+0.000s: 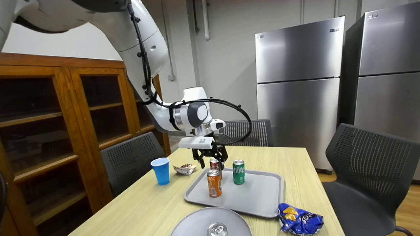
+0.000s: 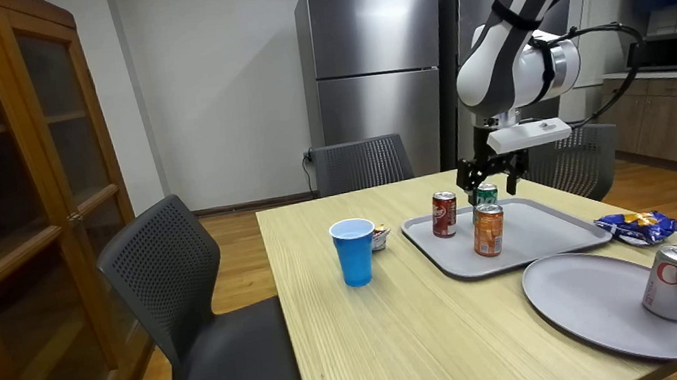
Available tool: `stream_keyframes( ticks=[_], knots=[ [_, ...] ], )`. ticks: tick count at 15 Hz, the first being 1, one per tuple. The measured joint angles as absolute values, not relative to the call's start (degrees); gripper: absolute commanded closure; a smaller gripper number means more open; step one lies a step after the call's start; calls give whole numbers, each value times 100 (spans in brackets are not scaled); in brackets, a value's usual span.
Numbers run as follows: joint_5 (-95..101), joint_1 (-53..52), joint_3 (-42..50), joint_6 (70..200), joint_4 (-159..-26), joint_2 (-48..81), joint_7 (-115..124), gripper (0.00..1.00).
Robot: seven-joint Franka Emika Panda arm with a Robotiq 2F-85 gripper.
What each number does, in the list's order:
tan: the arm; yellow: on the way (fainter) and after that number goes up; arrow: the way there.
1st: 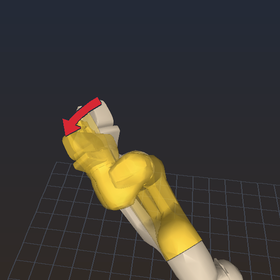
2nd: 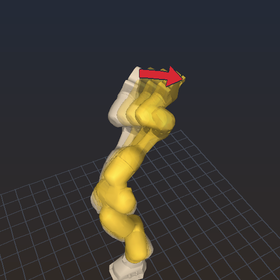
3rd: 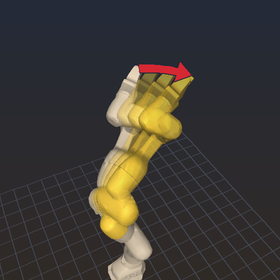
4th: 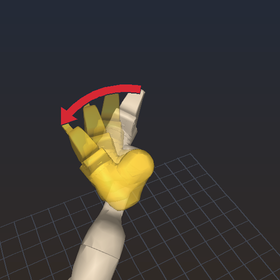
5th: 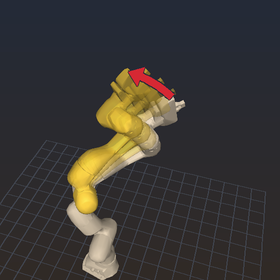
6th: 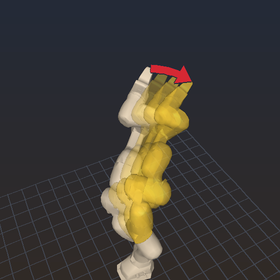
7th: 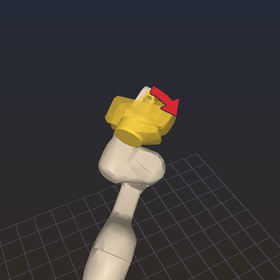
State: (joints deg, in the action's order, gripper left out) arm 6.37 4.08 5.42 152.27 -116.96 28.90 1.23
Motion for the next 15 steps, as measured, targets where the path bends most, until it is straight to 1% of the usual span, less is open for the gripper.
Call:
stream_keyframes(
  ticks=[9, 15],
  knots=[
    [637, 685, 628, 15260, -12405, 2367, -155, 0],
    [637, 813, 874, 15278, -13009, 2148, -158, 0]
  ],
)
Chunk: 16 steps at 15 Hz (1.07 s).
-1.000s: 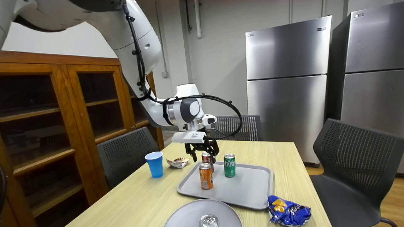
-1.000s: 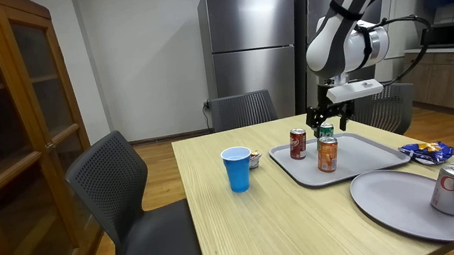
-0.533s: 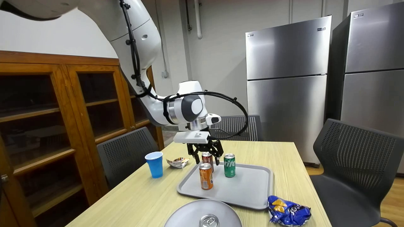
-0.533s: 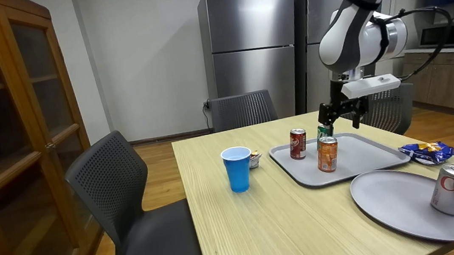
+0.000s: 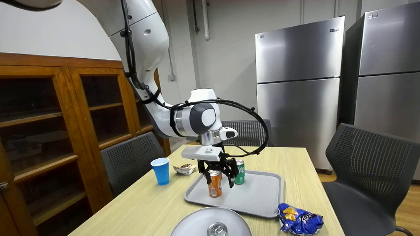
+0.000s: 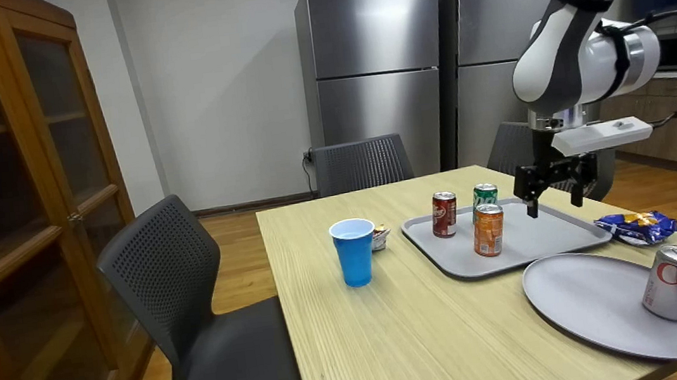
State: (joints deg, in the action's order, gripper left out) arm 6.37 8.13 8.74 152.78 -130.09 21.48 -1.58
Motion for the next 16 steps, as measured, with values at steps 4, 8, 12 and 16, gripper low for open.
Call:
stream_keyframes(
  ticks=[4, 8, 12, 16],
  knots=[
    [637, 830, 1083, 15278, -13345, 2100, -145, 0],
    [637, 831, 1244, 15284, -13627, 2092, -68, 0],
    [637, 830, 1399, 15338, -13934, 2038, 111, 0],
    [644, 829, 1578, 15462, -14259, 1896, 356, 0]
  ],
)
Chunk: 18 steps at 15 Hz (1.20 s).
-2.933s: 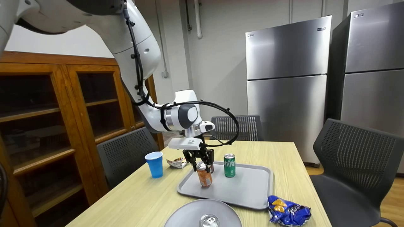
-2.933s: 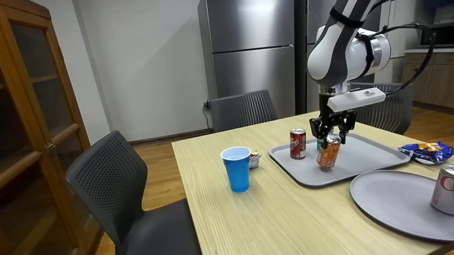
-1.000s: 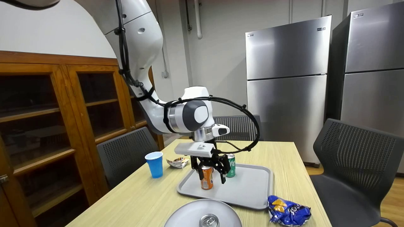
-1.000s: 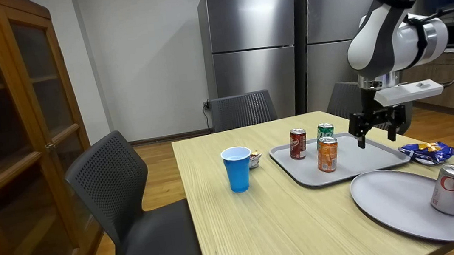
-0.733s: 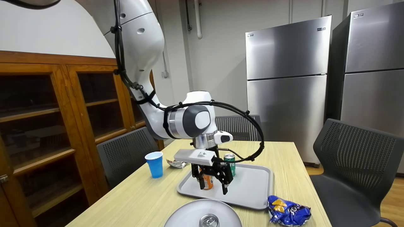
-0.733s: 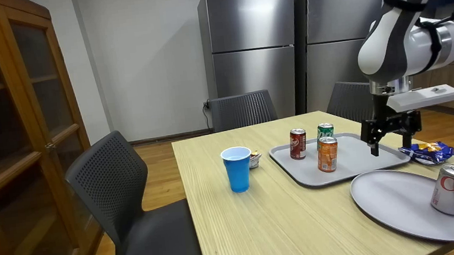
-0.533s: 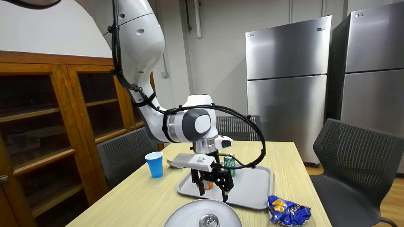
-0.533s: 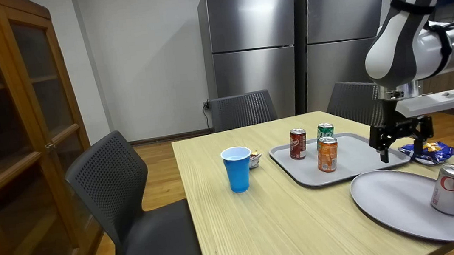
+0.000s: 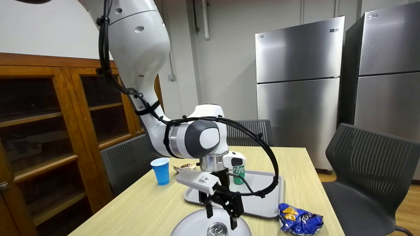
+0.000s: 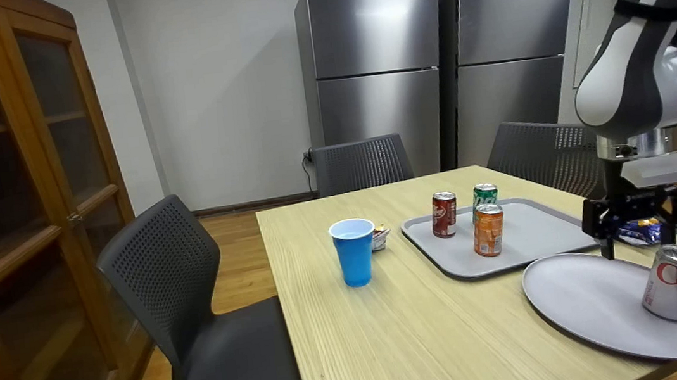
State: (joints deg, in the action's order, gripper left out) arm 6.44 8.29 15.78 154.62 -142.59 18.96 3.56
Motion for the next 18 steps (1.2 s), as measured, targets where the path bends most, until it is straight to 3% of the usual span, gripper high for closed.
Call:
stream_keyframes(
  ticks=[11, 12, 16, 18],
  knots=[
    [910, 804, 1969, 15542, -14999, 1433, 943, 0],
    [943, 804, 1981, 15542, -15025, 1399, 984, 20],
    [992, 799, 1990, 15542, -15089, 1305, 1072, 51],
    [1014, 794, 1990, 15542, -15101, 1273, 1092, 60]
  ],
)
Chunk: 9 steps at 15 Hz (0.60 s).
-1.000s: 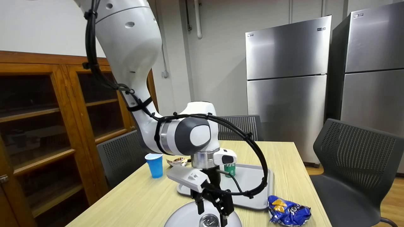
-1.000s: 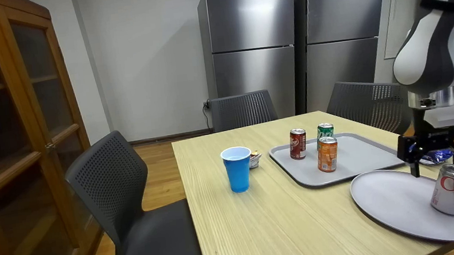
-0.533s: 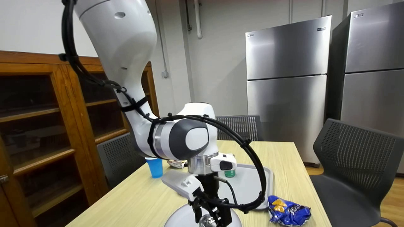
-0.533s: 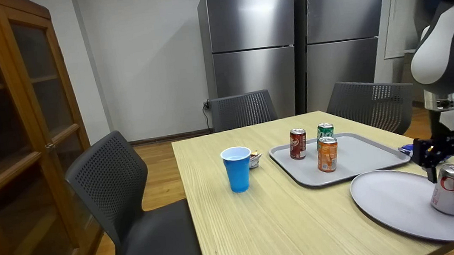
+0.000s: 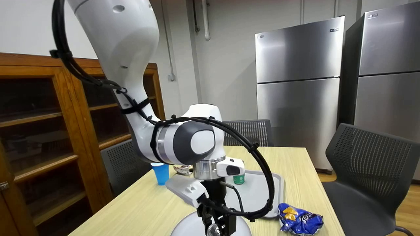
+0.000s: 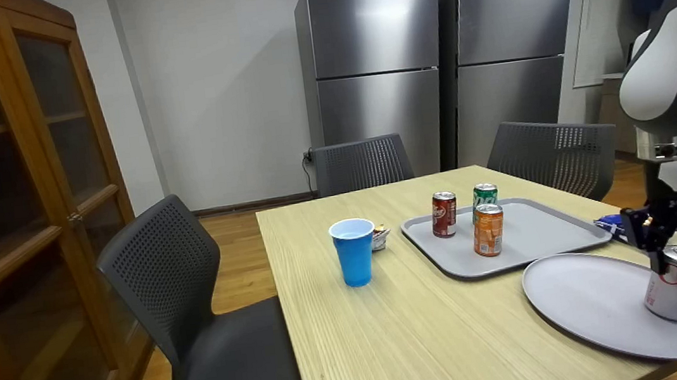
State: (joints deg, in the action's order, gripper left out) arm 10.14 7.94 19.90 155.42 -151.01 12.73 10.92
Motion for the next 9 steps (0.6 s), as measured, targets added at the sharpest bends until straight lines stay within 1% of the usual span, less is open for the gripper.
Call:
stream_keyframes(
  ticks=[9],
  knots=[
    [1598, 730, 1986, 15541, -15081, 869, 1123, 60]
  ],
)
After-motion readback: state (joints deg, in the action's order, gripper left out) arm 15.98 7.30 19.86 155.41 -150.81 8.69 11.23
